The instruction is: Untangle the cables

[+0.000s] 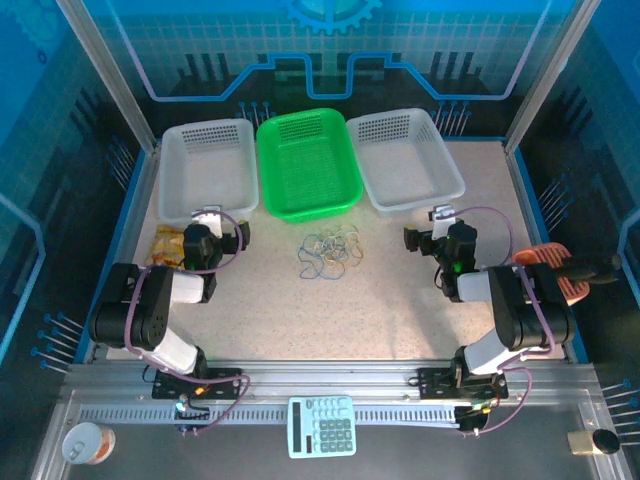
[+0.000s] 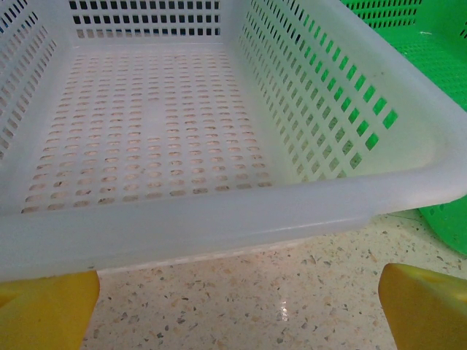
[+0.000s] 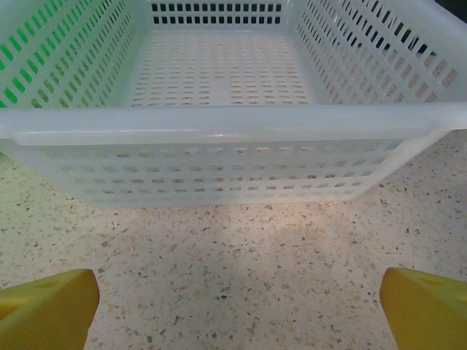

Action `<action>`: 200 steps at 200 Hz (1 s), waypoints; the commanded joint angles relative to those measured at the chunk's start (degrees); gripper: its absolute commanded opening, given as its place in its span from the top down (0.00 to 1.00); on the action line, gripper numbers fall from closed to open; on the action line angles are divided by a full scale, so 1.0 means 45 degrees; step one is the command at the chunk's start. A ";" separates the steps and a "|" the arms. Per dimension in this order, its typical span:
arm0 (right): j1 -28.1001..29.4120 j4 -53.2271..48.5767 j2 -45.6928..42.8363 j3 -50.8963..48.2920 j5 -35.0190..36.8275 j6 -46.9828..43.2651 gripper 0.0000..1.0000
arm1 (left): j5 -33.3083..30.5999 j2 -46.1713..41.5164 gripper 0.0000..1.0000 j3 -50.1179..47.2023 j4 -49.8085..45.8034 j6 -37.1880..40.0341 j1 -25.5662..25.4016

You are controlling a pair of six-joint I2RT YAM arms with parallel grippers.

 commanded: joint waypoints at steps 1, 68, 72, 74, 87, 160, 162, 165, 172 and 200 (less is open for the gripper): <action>-0.0147 0.0114 -0.0196 0.0199 -0.0255 0.0061 0.00 | -0.0004 -0.0104 0.01 -0.0044 0.0500 0.0001 -0.0037; 0.1061 -0.1603 -0.2946 -0.0120 0.2106 -0.0459 0.00 | -0.0419 -0.3746 0.01 0.0002 -0.2285 -0.0076 -0.0230; 0.1131 -0.2100 -0.3206 0.0020 0.2314 -0.0353 0.00 | -0.0503 -0.3960 0.01 0.0059 -0.2461 -0.0199 -0.0232; 0.1140 -0.2349 -0.3346 0.0092 0.2417 -0.0268 0.00 | -0.0525 -0.4074 0.01 0.0097 -0.2556 -0.0258 -0.0232; 0.1188 -0.4149 -0.4112 0.0658 0.3036 0.0600 0.00 | -0.0532 -0.4733 0.01 0.0380 -0.3261 -0.0543 -0.0261; -0.0033 -1.1727 -0.6319 0.4811 -0.0469 0.6122 0.00 | -0.0318 -0.6775 0.01 0.3911 -0.9631 -0.5308 -0.0637; 0.0000 -1.1894 -0.6219 0.5035 -0.0515 0.6121 0.00 | -0.0288 -0.6745 0.01 0.4077 -0.9886 -0.5451 -0.0651; 0.0024 -1.2200 -0.6061 0.5338 -0.0561 0.6145 0.00 | -0.0250 -0.6718 0.01 0.4315 -1.0214 -0.5657 -0.0687; 0.0096 -1.2864 -0.5647 0.6114 -0.0717 0.6122 0.00 | -0.0220 -0.6569 0.01 0.4851 -1.0884 -0.5994 -0.0815; 0.0523 -1.5319 -0.3265 0.9339 -0.0103 0.6608 0.01 | -0.0525 -0.5998 0.01 0.6291 -1.2542 -0.6483 -0.1633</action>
